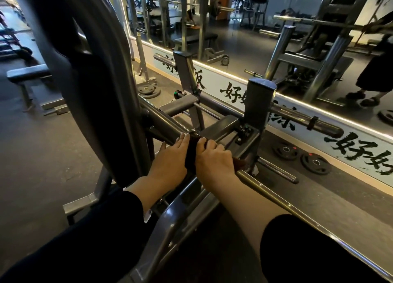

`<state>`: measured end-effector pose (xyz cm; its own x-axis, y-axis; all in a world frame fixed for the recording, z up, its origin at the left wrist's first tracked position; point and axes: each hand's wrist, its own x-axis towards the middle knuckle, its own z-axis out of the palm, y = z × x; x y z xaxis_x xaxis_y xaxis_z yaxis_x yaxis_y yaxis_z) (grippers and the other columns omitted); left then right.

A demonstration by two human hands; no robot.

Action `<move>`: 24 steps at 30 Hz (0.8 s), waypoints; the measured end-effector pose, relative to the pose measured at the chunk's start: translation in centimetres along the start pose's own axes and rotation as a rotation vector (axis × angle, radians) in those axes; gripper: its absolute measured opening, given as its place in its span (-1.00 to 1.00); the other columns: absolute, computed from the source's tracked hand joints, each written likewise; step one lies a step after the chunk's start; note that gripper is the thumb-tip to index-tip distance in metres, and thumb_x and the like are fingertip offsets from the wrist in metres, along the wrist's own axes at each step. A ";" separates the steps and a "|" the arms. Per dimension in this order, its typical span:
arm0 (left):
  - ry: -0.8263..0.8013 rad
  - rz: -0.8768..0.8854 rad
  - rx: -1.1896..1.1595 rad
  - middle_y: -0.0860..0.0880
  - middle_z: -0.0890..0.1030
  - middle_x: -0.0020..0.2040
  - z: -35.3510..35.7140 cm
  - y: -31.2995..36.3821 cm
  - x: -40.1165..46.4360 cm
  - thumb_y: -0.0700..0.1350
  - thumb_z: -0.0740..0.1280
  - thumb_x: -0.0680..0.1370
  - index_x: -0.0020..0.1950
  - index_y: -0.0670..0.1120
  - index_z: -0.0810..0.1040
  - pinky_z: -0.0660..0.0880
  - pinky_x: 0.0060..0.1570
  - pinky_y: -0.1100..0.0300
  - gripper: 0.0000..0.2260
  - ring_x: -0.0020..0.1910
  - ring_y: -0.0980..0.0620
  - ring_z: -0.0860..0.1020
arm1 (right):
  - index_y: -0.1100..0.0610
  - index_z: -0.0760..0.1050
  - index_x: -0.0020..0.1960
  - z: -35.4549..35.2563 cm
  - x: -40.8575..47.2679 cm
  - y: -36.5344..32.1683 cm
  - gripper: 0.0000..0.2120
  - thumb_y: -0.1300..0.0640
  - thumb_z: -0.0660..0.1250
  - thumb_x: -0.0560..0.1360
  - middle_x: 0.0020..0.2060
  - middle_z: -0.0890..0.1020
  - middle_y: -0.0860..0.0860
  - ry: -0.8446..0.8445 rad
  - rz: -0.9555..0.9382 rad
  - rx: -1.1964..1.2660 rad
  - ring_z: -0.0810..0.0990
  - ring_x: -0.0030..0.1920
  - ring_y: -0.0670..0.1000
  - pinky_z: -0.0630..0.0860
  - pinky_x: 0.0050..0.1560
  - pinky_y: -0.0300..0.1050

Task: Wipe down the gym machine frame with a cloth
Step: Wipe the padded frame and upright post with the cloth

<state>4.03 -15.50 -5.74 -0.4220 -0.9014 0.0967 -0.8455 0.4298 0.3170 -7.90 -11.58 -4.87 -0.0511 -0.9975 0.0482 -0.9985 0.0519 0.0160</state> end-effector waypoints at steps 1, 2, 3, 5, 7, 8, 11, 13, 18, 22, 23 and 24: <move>0.002 0.003 0.018 -0.02 0.06 0.59 0.0 0.0 0.1 -0.13 0.31 0.59 0.59 -0.05 -0.08 0.18 0.48 -0.05 -0.28 0.47 -0.07 0.30 | 0.25 0.07 0.48 0.0 0.4 -0.2 -0.33 -0.02 0.30 0.55 0.29 0.41 0.27 0.002 0.005 -0.002 0.51 0.18 0.22 0.50 0.16 0.09; 0.002 0.004 0.035 -0.02 0.04 0.60 0.2 -0.1 0.0 -0.11 0.31 0.59 0.59 -0.05 -0.09 0.14 0.50 -0.04 -0.28 0.50 -0.06 0.25 | 0.26 0.07 0.48 0.2 0.7 -0.3 -0.32 -0.02 0.31 0.55 0.29 0.41 0.27 0.001 0.007 0.000 0.51 0.18 0.22 0.50 0.17 0.09; 0.006 0.008 0.052 -0.03 0.02 0.60 0.5 -0.1 0.0 -0.10 0.30 0.60 0.59 -0.06 -0.09 0.08 0.51 -0.03 -0.29 0.52 -0.06 0.19 | 0.25 0.07 0.48 0.3 0.9 -0.4 -0.32 -0.01 0.32 0.54 0.30 0.41 0.27 0.002 0.010 0.003 0.51 0.18 0.21 0.50 0.17 0.09; 0.015 0.027 0.090 -0.04 0.00 0.60 0.7 -0.1 -0.1 -0.07 0.30 0.60 0.60 -0.07 -0.09 -0.03 0.52 -0.03 -0.28 0.55 -0.03 0.11 | 0.24 0.07 0.48 0.3 1.0 -0.3 -0.31 0.00 0.33 0.54 0.31 0.41 0.26 0.007 0.009 0.014 0.50 0.20 0.21 0.49 0.19 0.10; -0.011 0.026 0.098 -0.05 0.00 0.60 0.5 -0.1 -0.1 -0.04 0.29 0.59 0.60 -0.08 -0.09 -0.05 0.53 -0.08 -0.28 0.56 -0.01 0.07 | 0.22 0.04 0.50 0.0 0.3 0.0 -0.30 0.00 0.33 0.54 0.33 0.39 0.25 0.002 0.002 0.033 0.48 0.24 0.22 0.47 0.22 0.11; -0.029 0.015 0.096 -0.05 -0.01 0.60 0.3 0.0 -0.2 -0.03 0.28 0.60 0.60 -0.08 -0.09 -0.05 0.53 -0.11 -0.29 0.56 -0.01 0.05 | 0.20 0.02 0.52 -0.2 -0.4 0.4 -0.29 -0.01 0.31 0.55 0.35 0.37 0.25 0.000 0.002 0.037 0.46 0.27 0.23 0.45 0.24 0.12; 0.021 -0.014 0.114 -0.05 0.00 0.60 0.4 1.2 -1.4 -0.03 0.26 0.61 0.59 -0.09 -0.06 -0.09 0.51 -0.16 -0.33 0.57 -0.02 -0.02 | 0.13 -0.02 0.55 -0.5 -4.1 2.5 -0.29 -0.05 0.28 0.57 0.38 0.34 0.23 0.009 0.024 0.043 0.42 0.31 0.23 0.41 0.26 0.13; 0.095 0.082 0.083 -0.05 0.01 0.60 1.4 4.0 -3.4 -0.07 0.27 0.59 0.59 -0.09 -0.03 -0.12 0.51 -0.16 -0.33 0.57 -0.02 -0.05 | 0.10 -0.02 0.54 -0.5 -7.4 4.5 -0.29 -0.06 0.28 0.57 0.39 0.33 0.20 0.008 0.063 0.040 0.42 0.31 0.22 0.41 0.26 0.13; 0.110 0.382 -0.103 0.00 -0.13 0.58 3.5 13.8 -7.7 -0.18 0.15 0.62 0.50 -0.01 -0.23 -0.28 0.51 -0.05 -0.37 0.55 0.09 -0.16 | 0.08 0.01 0.54 -0.5 -15.5 8.9 -0.34 -0.10 0.24 0.58 0.40 0.33 0.18 0.024 0.156 -0.008 0.42 0.32 0.20 0.39 0.30 0.11; 0.051 0.474 -0.097 -0.01 -0.12 0.59 4.0 17.1 -9.2 -0.08 0.14 0.64 0.55 -0.05 -0.16 -0.26 0.51 -0.09 -0.40 0.55 0.09 -0.17 | 0.03 -0.01 0.55 -0.3 -21.5 12.5 -0.37 -0.16 0.15 0.60 0.42 0.33 0.12 0.019 0.279 -0.028 0.39 0.34 0.16 0.36 0.30 0.07; 0.028 0.479 -0.097 0.00 -0.09 0.59 4.2 17.5 -9.4 -0.03 0.14 0.64 0.57 -0.05 -0.10 -0.25 0.51 -0.11 -0.41 0.55 0.09 -0.16 | 0.03 0.00 0.55 -0.3 -22.9 13.3 -0.38 -0.17 0.14 0.60 0.42 0.33 0.10 0.018 0.312 -0.035 0.38 0.35 0.15 0.35 0.30 0.06; 0.000 0.484 -0.081 0.01 -0.05 0.59 4.4 17.7 -9.7 0.00 0.14 0.65 0.58 -0.05 -0.05 -0.24 0.51 -0.13 -0.43 0.55 0.09 -0.14 | 0.02 0.01 0.55 -0.3 -24.5 14.1 -0.38 -0.17 0.13 0.60 0.42 0.34 0.09 0.020 0.344 -0.040 0.38 0.36 0.13 0.34 0.32 0.04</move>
<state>-8.26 1.12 -5.19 -0.7603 -0.5992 0.2508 -0.5241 0.7939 0.3082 -20.72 13.55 -5.58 -0.3836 -0.9203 0.0772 -0.9215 0.3869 0.0340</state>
